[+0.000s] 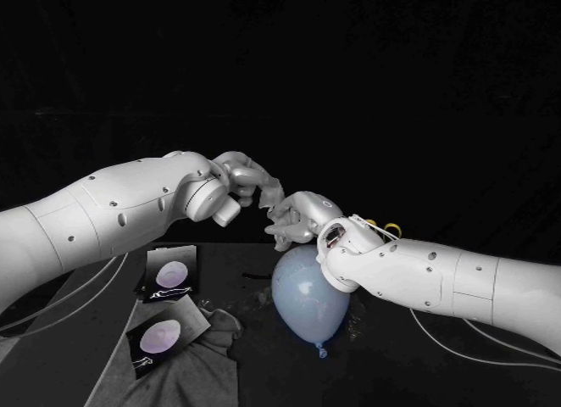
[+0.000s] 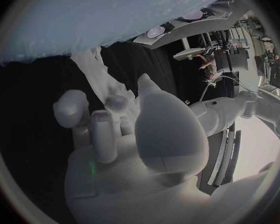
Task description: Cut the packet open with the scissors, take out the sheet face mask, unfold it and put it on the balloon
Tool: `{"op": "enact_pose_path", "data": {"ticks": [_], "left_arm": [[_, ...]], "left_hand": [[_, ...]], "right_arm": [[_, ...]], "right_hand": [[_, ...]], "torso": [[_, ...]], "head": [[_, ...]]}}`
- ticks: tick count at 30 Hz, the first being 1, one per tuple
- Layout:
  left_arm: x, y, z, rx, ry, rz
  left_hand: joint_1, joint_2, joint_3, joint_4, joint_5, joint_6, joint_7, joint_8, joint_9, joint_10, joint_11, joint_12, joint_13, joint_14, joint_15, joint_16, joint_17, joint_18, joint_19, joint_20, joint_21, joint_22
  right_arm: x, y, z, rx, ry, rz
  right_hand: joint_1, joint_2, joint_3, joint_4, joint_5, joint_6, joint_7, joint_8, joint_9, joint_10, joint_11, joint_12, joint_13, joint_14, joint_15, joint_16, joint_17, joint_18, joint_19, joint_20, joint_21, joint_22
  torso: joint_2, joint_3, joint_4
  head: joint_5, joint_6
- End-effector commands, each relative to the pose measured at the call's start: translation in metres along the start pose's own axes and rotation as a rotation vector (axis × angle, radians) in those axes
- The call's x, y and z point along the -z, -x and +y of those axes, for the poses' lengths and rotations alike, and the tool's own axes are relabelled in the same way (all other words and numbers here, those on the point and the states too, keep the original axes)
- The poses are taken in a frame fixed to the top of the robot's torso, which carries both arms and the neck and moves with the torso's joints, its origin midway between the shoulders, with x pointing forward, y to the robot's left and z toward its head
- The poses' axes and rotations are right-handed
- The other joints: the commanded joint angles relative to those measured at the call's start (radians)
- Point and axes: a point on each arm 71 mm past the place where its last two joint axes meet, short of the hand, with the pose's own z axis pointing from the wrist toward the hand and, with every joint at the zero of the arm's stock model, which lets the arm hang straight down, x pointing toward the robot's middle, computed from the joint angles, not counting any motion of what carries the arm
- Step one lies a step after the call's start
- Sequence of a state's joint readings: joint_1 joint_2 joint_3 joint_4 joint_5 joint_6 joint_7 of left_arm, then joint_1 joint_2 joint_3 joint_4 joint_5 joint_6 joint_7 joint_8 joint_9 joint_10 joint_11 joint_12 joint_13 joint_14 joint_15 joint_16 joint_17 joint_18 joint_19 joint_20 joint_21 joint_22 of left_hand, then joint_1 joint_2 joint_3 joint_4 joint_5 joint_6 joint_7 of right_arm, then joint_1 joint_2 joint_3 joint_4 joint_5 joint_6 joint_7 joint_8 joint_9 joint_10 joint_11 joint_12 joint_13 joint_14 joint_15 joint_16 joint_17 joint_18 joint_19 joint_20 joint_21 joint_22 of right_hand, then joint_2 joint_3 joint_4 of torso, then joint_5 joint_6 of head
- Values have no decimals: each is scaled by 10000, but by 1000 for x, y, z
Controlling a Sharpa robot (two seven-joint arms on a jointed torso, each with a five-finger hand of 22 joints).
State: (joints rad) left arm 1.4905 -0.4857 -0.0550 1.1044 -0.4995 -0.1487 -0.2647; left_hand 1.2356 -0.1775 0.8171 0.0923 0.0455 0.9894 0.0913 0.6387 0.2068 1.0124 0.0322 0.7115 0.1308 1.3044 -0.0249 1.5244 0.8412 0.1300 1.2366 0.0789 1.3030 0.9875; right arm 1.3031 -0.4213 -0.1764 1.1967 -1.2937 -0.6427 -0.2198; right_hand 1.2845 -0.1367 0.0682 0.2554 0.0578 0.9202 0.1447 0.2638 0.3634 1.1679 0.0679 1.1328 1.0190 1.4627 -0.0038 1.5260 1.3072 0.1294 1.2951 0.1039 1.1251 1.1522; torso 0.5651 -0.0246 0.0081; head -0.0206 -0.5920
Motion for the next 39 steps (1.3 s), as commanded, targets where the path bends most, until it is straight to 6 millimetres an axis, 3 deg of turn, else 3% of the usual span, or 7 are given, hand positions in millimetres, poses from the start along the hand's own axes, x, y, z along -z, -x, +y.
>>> {"op": "enact_pose_path", "data": {"ticks": [1,2,25,30,39], "left_arm": [[0,1,-2,145,-3,-85],[0,1,-2,153,6,-95],[-1,-1,-3,320,78,-109],[-1,-3,-4,343,65,-11],[-1,-5,-5,334,63,65]], "left_hand": [[-74,87,87,8,66,395,-288,133,1313,101,-11,-68,14,59,-29,-12,9,-166,37,-63,13,-7],[-74,87,87,8,66,395,-288,133,1313,101,-11,-68,14,59,-29,-12,9,-166,37,-63,13,-7],[-202,66,285,-117,71,459,-305,115,1392,146,-28,-67,69,128,-45,-10,123,-166,42,-78,24,4],[-223,62,318,-140,73,470,-307,113,1406,153,-32,-66,78,141,-48,-9,148,-167,44,-80,27,8],[-241,61,342,-155,72,479,-307,112,1417,159,-34,-65,86,144,-51,-9,145,-169,51,-82,33,20]], "right_arm": [[0,3,-2,268,-168,-325],[0,3,-3,290,-194,-372],[1,12,-11,661,-213,-1107],[1,14,-14,772,-223,-1262],[0,17,-21,824,-323,-1496]], "right_hand": [[97,-10,-132,64,-52,74,-16,126,37,116,-28,187,209,698,-9,76,606,-173,40,-19,46,44],[99,-15,-165,90,-50,68,-19,148,42,121,-31,213,238,766,-13,144,971,-195,93,-22,130,126],[210,-7,-455,297,-33,-20,-33,396,101,273,-41,558,642,817,-21,209,1284,-208,114,-33,163,201],[269,6,-486,298,-27,-39,-35,450,114,287,-42,609,697,825,-21,218,1330,-211,120,-34,174,219],[274,91,-539,340,-19,-18,-52,584,150,366,-54,741,845,840,-28,236,1413,-220,149,-37,215,272]], "torso": [[-4,5,-2],[-4,3,-8],[-3,-1,-16],[0,8,13],[2,1,-13]], "head": [[14,13],[16,10],[22,-14],[38,-22],[39,-29]]}}
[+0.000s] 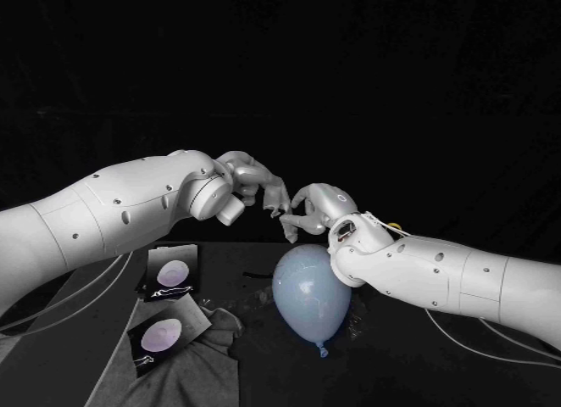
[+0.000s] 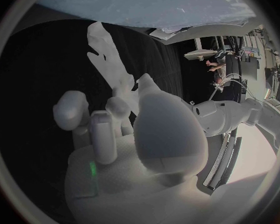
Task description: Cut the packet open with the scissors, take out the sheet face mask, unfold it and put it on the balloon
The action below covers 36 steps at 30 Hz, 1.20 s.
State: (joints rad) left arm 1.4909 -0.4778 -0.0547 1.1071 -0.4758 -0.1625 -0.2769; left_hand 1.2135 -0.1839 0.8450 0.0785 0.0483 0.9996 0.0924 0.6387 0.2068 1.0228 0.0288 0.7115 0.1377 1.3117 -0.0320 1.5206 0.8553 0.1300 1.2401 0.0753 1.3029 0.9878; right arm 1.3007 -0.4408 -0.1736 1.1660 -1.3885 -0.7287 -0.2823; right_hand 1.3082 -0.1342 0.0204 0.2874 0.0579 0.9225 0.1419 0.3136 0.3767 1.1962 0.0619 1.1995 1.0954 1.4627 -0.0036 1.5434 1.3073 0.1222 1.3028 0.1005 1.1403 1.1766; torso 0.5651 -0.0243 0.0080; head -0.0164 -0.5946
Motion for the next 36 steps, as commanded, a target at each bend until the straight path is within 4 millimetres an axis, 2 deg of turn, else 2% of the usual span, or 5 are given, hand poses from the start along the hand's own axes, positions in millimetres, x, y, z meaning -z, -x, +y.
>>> {"op": "enact_pose_path", "data": {"ticks": [1,18,22,28,36], "left_arm": [[0,-1,-3,90,-40,54],[1,-6,-5,47,-35,244],[1,-5,-4,43,-11,233],[1,-5,-4,28,4,268],[1,-4,-3,10,5,277]], "left_hand": [[-20,125,63,-17,43,376,-318,112,1417,55,0,-65,16,72,19,29,4,-169,15,-47,34,17],[-27,124,71,-22,44,379,-318,111,1420,57,0,-65,19,68,19,28,-10,-169,18,-47,36,21],[-27,124,71,-22,44,379,-318,111,1420,57,0,-65,19,68,19,28,-10,-169,18,-47,36,21],[-54,119,112,-49,45,385,-320,105,1436,60,-3,-68,30,69,15,25,-20,-169,16,-50,36,20],[-61,115,123,-59,45,384,-320,102,1440,58,-3,-70,32,59,15,22,-49,-169,15,-51,37,21]], "right_arm": [[0,3,-1,74,108,-327],[1,3,5,-1013,523,-447],[2,4,6,-1327,707,-486],[3,5,8,-1706,1006,-523],[3,6,4,-1805,1032,-517]], "right_hand": [[25,77,-71,24,-18,-38,-28,104,21,86,3,82,89,840,-30,62,1414,-151,80,-4,74,41],[-363,1058,-203,33,308,-136,-91,610,76,528,-55,642,762,874,-76,97,1612,-188,198,-42,228,268],[-84,1271,-53,-26,887,-155,-122,695,50,653,-89,761,926,888,-107,109,1680,-207,258,-67,315,373],[1292,1953,1571,-410,-51,-199,-190,690,-119,827,-177,910,1208,917,-197,135,1829,-236,330,-160,440,551],[1388,1414,4020,-1088,-85,-189,-183,878,-133,946,-152,940,1353,933,-187,149,1924,-259,353,-173,508,710]], "torso": [[3,-1,-5],[4,-5,-4],[-3,-4,-1],[-8,-1,-11],[-4,-3,-11]], "head": [[-1,2],[24,-23],[7,-36],[17,-28],[11,-19]]}}
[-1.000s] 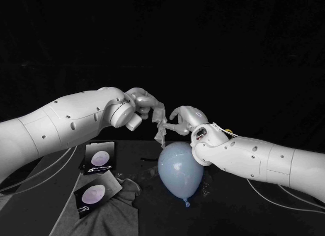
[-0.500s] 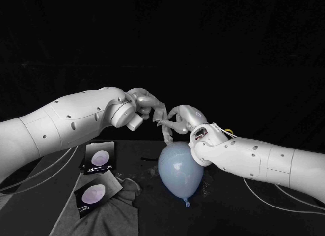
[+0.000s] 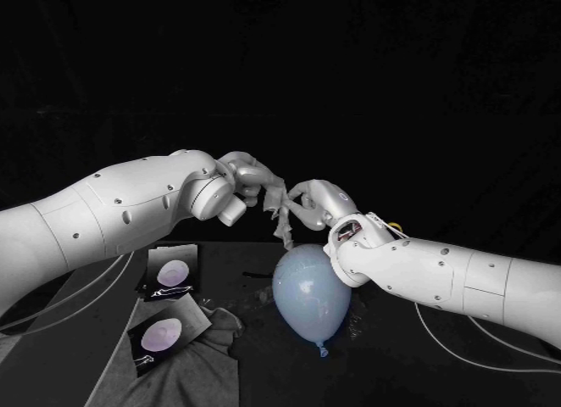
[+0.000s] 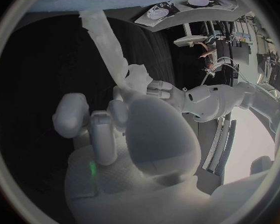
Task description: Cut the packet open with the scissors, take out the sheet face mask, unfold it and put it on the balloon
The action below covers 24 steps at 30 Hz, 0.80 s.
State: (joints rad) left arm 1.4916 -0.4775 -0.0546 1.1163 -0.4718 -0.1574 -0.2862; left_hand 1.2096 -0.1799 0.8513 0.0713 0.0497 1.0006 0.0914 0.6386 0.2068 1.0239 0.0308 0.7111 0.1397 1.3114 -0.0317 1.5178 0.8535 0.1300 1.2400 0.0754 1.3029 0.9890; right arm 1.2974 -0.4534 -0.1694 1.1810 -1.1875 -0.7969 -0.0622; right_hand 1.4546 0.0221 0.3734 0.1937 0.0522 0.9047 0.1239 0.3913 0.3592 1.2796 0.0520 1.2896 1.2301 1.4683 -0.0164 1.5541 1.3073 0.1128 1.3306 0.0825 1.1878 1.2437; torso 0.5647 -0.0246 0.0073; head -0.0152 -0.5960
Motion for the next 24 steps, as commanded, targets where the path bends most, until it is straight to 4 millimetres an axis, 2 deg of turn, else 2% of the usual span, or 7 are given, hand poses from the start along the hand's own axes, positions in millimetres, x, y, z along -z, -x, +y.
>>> {"op": "enact_pose_path", "data": {"ticks": [1,4,6,10,17,20,24], "left_arm": [[0,0,-2,5,-42,124],[1,1,-1,8,-34,104],[1,1,-1,7,-33,102],[1,1,-1,1,-46,121],[1,0,-1,-8,-70,158],[1,0,-2,-8,-88,195],[2,-1,-2,-10,-125,248]], "left_hand": [[-22,76,60,13,31,375,-311,102,1440,48,-23,-66,13,62,12,50,-32,-170,16,-51,37,9],[-22,76,60,13,31,375,-311,102,1440,48,-23,-66,13,62,12,50,-32,-170,16,-51,37,9],[-22,76,60,13,31,375,-311,102,1440,48,-23,-66,13,62,12,50,-32,-170,16,-51,37,9],[-22,76,60,13,31,375,-311,102,1440,48,-23,-66,13,62,12,50,-32,-170,16,-51,37,9],[-37,71,74,5,31,373,-307,97,1447,45,-23,-69,17,60,12,47,-36,-169,13,-52,36,6],[-37,71,74,5,31,373,-307,97,1447,45,-23,-69,17,60,12,47,-36,-169,13,-52,36,6],[-61,57,85,-6,28,365,-301,89,1455,39,-19,-73,22,33,14,38,-109,-163,-9,-52,20,-28]], "right_arm": [[0,2,0,-188,210,-87],[0,3,-3,-144,83,-44],[0,3,-5,-94,-13,-11],[-1,4,-9,1,-173,23],[-1,4,-11,76,-234,113],[-1,4,-11,78,-125,115],[-1,4,-8,31,82,24]], "right_hand": [[-288,-339,917,-272,-10,-48,17,151,59,101,-39,14,-5,878,-33,42,1927,-163,70,21,25,54],[-649,-611,1382,-408,1,-98,54,220,77,20,-18,-75,-82,877,-16,40,1928,-156,41,58,-23,43],[-1019,-908,1510,-438,134,-180,103,232,66,-179,23,-264,-284,867,22,29,1883,-140,-7,87,-103,0],[-1227,-1085,1793,-662,364,-217,118,293,67,-281,27,-364,-380,865,37,26,1882,-130,-26,105,-147,-4],[-1293,-1050,2286,-1098,560,-224,118,431,106,-250,26,-359,-357,868,28,26,1896,-139,10,105,-111,66],[-1115,-892,2719,-1625,163,-107,89,664,214,65,-14,-118,-82,884,-13,38,1967,-162,91,67,10,191],[-1050,-766,3273,-2163,34,136,6,934,321,808,-89,540,673,912,-79,63,2093,-213,228,2,244,408]], "torso": [[1,1,-3],[-1,0,0],[-1,-1,0],[6,0,9],[8,-1,6],[7,-2,11],[-1,1,9]], "head": [[-2,-6],[-13,-4],[-13,-5],[-15,3],[-22,-5],[-33,-16],[-33,-17]]}}
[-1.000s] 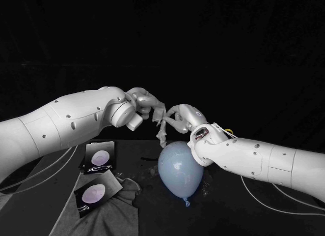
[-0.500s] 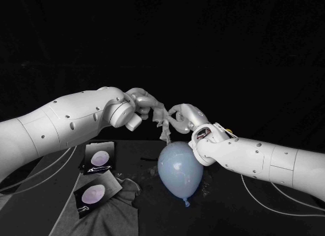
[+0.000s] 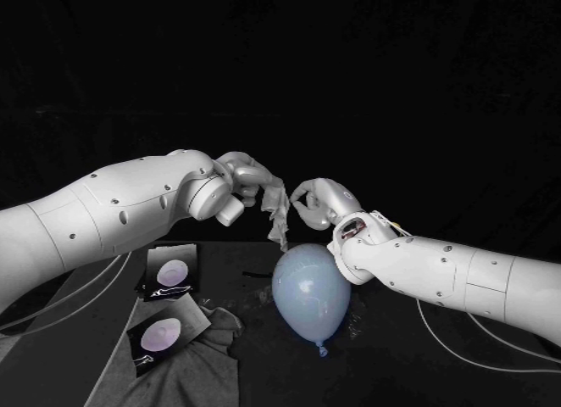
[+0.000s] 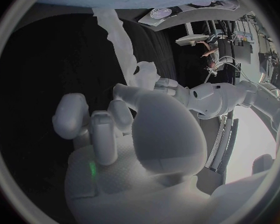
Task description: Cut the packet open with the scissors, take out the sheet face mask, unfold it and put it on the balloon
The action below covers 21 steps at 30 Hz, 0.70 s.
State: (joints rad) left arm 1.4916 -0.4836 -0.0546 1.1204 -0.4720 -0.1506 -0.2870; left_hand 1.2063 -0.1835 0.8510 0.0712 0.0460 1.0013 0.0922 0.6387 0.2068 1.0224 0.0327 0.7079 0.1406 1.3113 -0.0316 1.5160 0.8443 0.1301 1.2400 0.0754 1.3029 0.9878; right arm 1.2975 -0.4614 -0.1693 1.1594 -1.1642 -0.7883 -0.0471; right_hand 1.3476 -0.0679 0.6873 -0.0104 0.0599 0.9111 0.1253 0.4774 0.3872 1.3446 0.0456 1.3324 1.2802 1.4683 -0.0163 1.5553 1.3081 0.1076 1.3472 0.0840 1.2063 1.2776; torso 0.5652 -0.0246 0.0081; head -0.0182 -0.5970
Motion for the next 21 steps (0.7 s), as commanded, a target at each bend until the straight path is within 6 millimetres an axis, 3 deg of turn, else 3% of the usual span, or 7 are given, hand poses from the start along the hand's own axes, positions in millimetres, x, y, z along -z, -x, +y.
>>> {"op": "enact_pose_path", "data": {"ticks": [1,7,10,14,16,19,21], "left_arm": [[1,-2,-3,5,-147,203],[1,-1,-2,6,-167,206],[1,0,-2,-2,-151,169],[1,1,-2,-8,-134,137],[1,1,-2,-8,-125,120],[1,2,-1,-7,-113,92],[1,3,-1,-6,-101,70]], "left_hand": [[-28,93,88,-5,65,358,-308,89,1455,55,-38,-41,13,33,13,56,-17,-164,-9,-52,20,-16],[-57,79,92,-8,60,346,-299,79,1463,46,-32,-47,18,19,17,48,-41,-155,-42,-51,-5,-66],[-57,79,92,-8,60,346,-299,79,1463,46,-32,-47,18,19,17,48,-41,-155,-42,-51,-5,-66],[-62,80,96,-9,59,343,-298,76,1466,44,-32,-49,19,21,18,47,-31,-154,-47,-50,-9,-73],[-62,80,96,-9,59,343,-298,76,1466,44,-32,-49,19,21,18,47,-31,-154,-47,-50,-9,-73],[-62,80,96,-9,59,343,-298,76,1466,44,-32,-49,19,21,18,47,-31,-154,-47,-50,-9,-73],[-66,90,106,-12,60,342,-297,74,1471,43,-32,-50,23,16,19,44,-36,-156,-44,-50,-5,-64]], "right_arm": [[0,0,3,0,312,41],[1,1,1,-308,180,-15],[2,2,-2,-481,68,100],[6,4,-6,-653,-102,438],[10,5,-8,-735,-178,645],[15,7,-9,-858,-262,886],[19,9,-9,-937,-323,1014]], "right_hand": [[-16,135,183,-159,-53,81,-13,89,46,189,-31,134,204,914,-83,52,2096,-166,76,-20,84,93],[-225,97,349,-361,-86,196,-67,221,91,542,-76,478,618,925,-123,62,2146,-178,102,-52,141,163],[-403,83,377,-349,-57,91,-38,204,85,269,-54,176,288,926,-111,63,2150,-166,60,-51,80,129],[-1236,-452,-303,-92,1391,-531,135,-56,-6,-225,125,-247,-130,917,36,56,2121,-155,-38,63,-66,67],[-1657,-804,-754,102,1875,-629,200,-192,-88,-378,178,-339,-230,919,100,59,2135,-140,-82,123,-143,30],[-2264,-1139,-1326,502,2216,-684,242,-352,-203,-474,226,-379,-278,918,151,59,2133,-122,-123,192,-238,-15],[-2386,-1273,-1496,578,2302,-680,246,-397,-243,-496,233,-380,-279,916,157,58,2130,-114,-131,201,-267,-25]], "torso": [[-6,1,2],[-1,-2,3],[-4,-2,2],[-5,-5,-10],[-7,-3,-11],[-13,3,-12],[-14,5,-17]], "head": [[-3,-8],[-8,-6],[5,-9],[26,-18],[41,-22],[73,-16],[73,-19]]}}
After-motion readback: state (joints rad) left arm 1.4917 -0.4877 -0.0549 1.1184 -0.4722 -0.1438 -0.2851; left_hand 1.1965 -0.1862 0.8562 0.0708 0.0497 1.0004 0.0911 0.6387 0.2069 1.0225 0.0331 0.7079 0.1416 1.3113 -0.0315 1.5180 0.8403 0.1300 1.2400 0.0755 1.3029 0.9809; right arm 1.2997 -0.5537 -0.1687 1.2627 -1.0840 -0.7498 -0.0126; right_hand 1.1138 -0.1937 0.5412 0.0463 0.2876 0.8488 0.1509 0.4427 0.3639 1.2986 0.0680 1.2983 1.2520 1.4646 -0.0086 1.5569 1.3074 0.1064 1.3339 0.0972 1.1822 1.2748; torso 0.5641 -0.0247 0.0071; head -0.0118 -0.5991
